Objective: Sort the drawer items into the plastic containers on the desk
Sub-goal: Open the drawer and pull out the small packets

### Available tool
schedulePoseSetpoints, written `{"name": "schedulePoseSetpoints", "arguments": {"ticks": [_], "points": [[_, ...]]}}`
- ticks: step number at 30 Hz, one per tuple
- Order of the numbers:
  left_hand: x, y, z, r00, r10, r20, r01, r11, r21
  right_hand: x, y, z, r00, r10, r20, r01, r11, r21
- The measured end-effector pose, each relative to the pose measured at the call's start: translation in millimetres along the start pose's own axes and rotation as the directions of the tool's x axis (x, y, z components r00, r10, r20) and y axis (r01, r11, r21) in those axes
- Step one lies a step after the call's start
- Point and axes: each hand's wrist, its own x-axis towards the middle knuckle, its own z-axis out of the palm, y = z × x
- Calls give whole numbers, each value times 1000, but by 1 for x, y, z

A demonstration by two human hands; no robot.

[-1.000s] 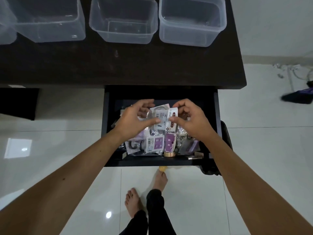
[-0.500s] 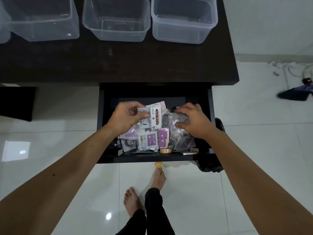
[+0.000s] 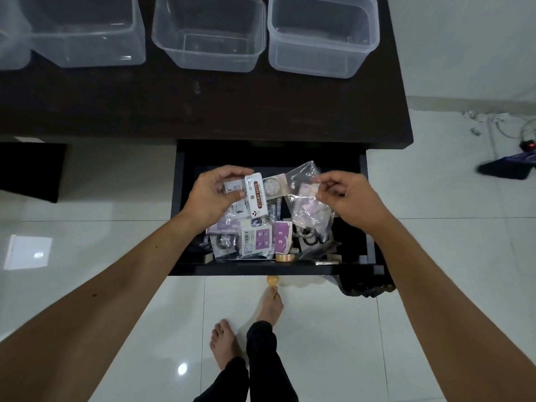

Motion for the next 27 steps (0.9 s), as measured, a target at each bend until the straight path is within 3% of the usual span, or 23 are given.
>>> {"name": "schedulePoseSetpoints", "arguments": {"ticks": [8, 14, 20, 27], "points": [[8, 0, 2, 1000, 10, -22, -9, 999, 46, -4, -2, -3, 995, 94, -16, -82, 932, 354], [10, 7, 9, 1000, 0, -2, 0, 1000, -19, -2, -10, 15, 985, 171, 30, -154, 785, 600], [7, 8, 11, 995, 12, 97, -2, 994, -110, 6, -10, 29, 987, 162, 21, -150, 851, 503], [6, 13, 13, 990, 19, 136, -8, 996, -84, 13, -3, 49, 987, 151, -61, -116, 915, 387]]}}
